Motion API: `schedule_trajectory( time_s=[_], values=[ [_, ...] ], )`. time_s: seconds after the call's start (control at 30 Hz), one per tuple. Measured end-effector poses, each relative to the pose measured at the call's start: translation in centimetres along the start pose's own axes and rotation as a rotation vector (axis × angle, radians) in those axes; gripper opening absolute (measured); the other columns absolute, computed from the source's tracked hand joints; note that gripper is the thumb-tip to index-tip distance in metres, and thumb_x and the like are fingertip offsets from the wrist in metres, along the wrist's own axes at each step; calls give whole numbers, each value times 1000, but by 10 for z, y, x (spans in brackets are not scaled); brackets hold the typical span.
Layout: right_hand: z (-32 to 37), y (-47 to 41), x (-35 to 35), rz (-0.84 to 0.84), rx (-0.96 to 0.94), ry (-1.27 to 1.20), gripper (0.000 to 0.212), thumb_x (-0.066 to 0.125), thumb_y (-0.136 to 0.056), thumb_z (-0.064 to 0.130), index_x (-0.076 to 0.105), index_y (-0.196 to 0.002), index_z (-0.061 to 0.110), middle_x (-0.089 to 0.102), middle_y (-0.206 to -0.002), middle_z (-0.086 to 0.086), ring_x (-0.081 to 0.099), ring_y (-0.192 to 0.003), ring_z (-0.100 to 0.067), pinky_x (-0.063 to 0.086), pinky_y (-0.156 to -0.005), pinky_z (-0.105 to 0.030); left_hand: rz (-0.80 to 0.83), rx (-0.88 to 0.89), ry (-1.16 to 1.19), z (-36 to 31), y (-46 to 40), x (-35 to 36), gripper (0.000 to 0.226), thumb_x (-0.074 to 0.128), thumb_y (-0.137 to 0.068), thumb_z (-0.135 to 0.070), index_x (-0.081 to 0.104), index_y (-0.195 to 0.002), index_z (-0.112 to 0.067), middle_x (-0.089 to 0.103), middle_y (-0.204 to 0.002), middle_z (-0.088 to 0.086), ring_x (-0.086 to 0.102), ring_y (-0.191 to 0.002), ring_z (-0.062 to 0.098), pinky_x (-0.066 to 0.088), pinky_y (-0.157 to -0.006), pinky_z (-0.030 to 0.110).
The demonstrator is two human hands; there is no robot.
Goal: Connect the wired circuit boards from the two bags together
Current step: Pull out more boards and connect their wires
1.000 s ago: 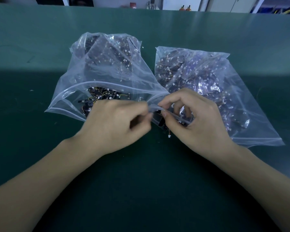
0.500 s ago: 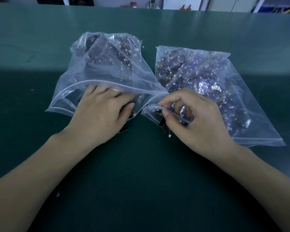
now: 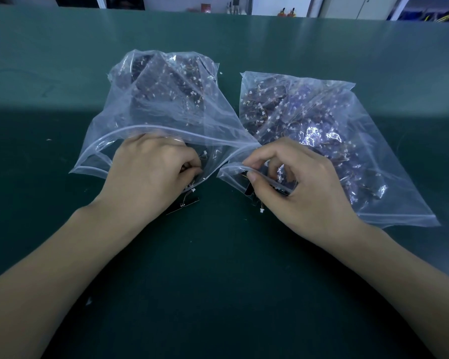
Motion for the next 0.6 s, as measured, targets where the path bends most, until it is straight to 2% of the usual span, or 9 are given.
schedule_trajectory(
  time_s=[0.13, 0.3, 0.37, 0.5, 0.6],
  values=[
    [0, 0, 1, 4, -2, 4, 20, 77, -95, 10, 72, -107, 25, 67, -96, 15, 63, -80, -17, 41, -73, -12, -17, -35, 27, 1, 1, -2, 10, 85, -83, -21, 77, -86, -25, 73, -77, -10, 69, -81, 27, 49, -78, 38],
    [0, 0, 1, 1, 9, 6, 20, 79, -95, 11, 72, -108, 25, 68, -99, 13, 63, -79, -16, 40, -74, -12, -52, -28, 52, -1, 2, -8, 15, 81, -82, -12, 76, -89, -25, 73, -78, -12, 71, -77, 23, 47, -64, 31],
    [0, 0, 1, -4, 22, -1, 18, 79, -96, 15, 71, -109, 25, 69, -99, 12, 64, -79, -17, 40, -74, -11, -84, 7, 74, -5, 1, -12, 13, 76, -84, -12, 74, -88, -24, 71, -79, -11, 69, -75, 22, 52, -59, 35],
    [-3, 0, -1, -21, 73, -30, 18, 77, -99, 24, 70, -116, 24, 71, -99, 13, 65, -80, -17, 43, -74, -11, -196, 129, 125, -22, 3, -23, 15, 70, -89, -7, 76, -91, -20, 69, -87, -6, 65, -84, 21, 55, -65, 40],
    [-5, 0, -2, -23, 98, -21, 22, 75, -100, 31, 69, -121, 24, 71, -101, 13, 66, -83, -17, 43, -74, -11, -306, 216, 165, -34, 8, -32, 18, 66, -95, -4, 80, -93, -15, 71, -91, 0, 66, -83, 22, 56, -62, 43]
  ],
)
Point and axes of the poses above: each hand's wrist, its own y-axis away from the middle knuckle, its own x-axis out of the palm, z = x × y, the point moved 8 cm from there along -y, towards the middle knuckle
